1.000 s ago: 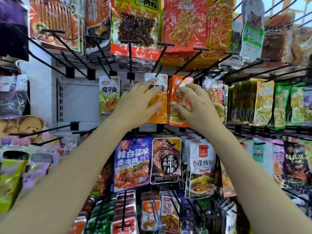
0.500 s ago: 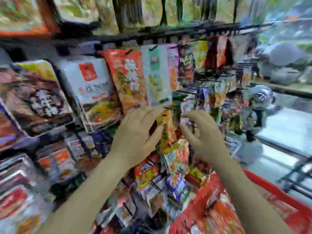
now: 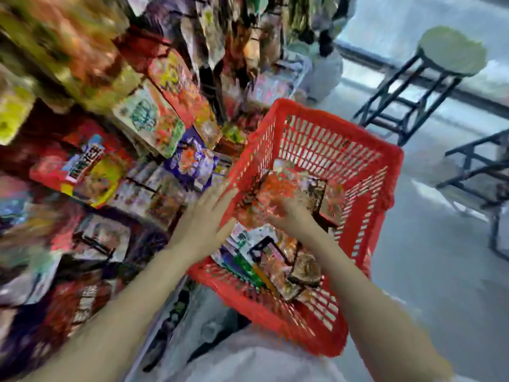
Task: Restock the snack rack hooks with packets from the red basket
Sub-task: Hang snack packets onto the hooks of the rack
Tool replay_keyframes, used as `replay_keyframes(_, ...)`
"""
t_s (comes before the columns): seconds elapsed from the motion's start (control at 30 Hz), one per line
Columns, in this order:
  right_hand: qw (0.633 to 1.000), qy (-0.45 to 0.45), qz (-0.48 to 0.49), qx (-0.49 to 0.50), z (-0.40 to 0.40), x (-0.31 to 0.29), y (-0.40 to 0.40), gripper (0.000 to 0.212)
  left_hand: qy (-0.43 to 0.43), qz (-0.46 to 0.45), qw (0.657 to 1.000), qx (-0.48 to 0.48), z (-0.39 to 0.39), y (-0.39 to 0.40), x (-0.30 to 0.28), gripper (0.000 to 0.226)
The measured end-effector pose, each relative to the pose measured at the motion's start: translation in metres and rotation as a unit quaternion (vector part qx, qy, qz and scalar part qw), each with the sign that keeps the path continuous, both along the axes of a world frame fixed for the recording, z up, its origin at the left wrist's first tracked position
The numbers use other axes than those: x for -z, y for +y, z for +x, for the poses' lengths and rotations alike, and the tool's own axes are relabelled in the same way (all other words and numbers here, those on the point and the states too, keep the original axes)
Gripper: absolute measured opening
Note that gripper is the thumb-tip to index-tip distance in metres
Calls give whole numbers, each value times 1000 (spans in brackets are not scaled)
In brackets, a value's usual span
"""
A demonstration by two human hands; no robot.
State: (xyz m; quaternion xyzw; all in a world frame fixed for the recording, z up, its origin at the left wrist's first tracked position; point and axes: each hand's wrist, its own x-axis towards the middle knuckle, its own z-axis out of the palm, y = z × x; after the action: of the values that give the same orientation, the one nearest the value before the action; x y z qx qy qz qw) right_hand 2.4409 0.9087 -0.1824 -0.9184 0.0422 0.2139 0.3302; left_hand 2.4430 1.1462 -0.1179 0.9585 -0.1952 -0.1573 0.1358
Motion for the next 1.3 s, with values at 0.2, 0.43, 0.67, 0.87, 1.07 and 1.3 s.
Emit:
replay_keyframes(0.2, 979, 185, -80, -15, -22, 18, 21, 74, -14, -1, 999, 30, -22, 11, 11, 64)
replay_keyframes(0.43, 953, 210, -219, -3, -55, 40, 53, 78, -10, -69, 998, 12, -49, 32, 19, 82)
replay_keyframes(0.67, 981, 163, -5, 107, -54, 24, 42, 26, 40, -68, 997, 9, -61, 46, 18, 121)
replay_keyframes(0.87, 980, 90, 78, 157, -29, 25, 33, 34, 54, -88, 995, 0, -59, 47, 18, 130)
replay_keyframes(1.07, 979, 113, -157, 66, -29, 49, 60, 82, 68, -98, 993, -3, -60, 47, 19, 128)
replay_keyframes(1.3, 974, 150, 10, 168, -34, 62, 66, 126, 83, -114, 990, 13, -59, 53, 18, 124)
